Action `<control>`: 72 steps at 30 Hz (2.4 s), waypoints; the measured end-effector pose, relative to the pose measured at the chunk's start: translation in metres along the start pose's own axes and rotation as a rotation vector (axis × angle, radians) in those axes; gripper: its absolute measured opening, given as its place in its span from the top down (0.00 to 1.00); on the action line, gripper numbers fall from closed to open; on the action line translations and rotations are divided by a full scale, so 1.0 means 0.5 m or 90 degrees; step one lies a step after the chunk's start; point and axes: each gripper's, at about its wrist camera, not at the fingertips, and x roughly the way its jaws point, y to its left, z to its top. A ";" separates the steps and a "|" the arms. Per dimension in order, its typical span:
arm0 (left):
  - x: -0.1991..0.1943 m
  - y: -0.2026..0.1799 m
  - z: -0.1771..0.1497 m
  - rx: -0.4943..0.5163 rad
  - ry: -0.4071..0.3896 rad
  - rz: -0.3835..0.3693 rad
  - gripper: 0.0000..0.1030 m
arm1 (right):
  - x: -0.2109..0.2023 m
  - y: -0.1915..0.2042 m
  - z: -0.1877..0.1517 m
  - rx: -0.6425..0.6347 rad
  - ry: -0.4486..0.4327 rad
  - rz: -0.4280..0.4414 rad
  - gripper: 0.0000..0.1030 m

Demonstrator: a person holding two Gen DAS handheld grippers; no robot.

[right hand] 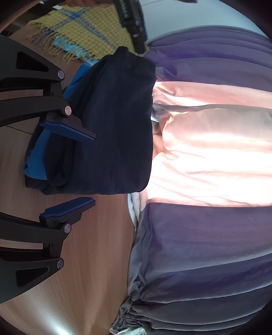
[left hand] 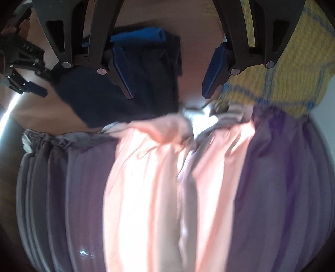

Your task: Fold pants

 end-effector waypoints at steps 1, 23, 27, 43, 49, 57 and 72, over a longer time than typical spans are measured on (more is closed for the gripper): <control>0.013 -0.004 0.009 0.009 0.002 -0.006 0.47 | -0.001 0.000 0.000 0.003 -0.002 0.001 0.46; 0.057 0.002 -0.016 -0.042 0.029 0.054 0.40 | 0.014 -0.007 -0.007 0.005 0.006 -0.049 0.45; -0.017 -0.025 -0.015 -0.041 0.003 0.071 0.30 | -0.042 -0.032 0.004 -0.003 -0.041 -0.058 0.29; -0.267 -0.214 -0.108 -0.097 -0.048 0.081 0.02 | -0.297 -0.106 -0.018 -0.072 -0.098 -0.017 0.10; -0.343 -0.294 -0.156 -0.080 -0.055 0.082 0.00 | -0.376 -0.142 -0.058 -0.045 -0.089 0.004 0.10; -0.422 -0.367 -0.197 -0.064 -0.055 0.078 0.00 | -0.470 -0.166 -0.121 -0.033 -0.091 0.009 0.10; -0.521 -0.447 -0.231 -0.049 -0.062 0.074 0.00 | -0.591 -0.211 -0.189 -0.016 -0.098 -0.003 0.10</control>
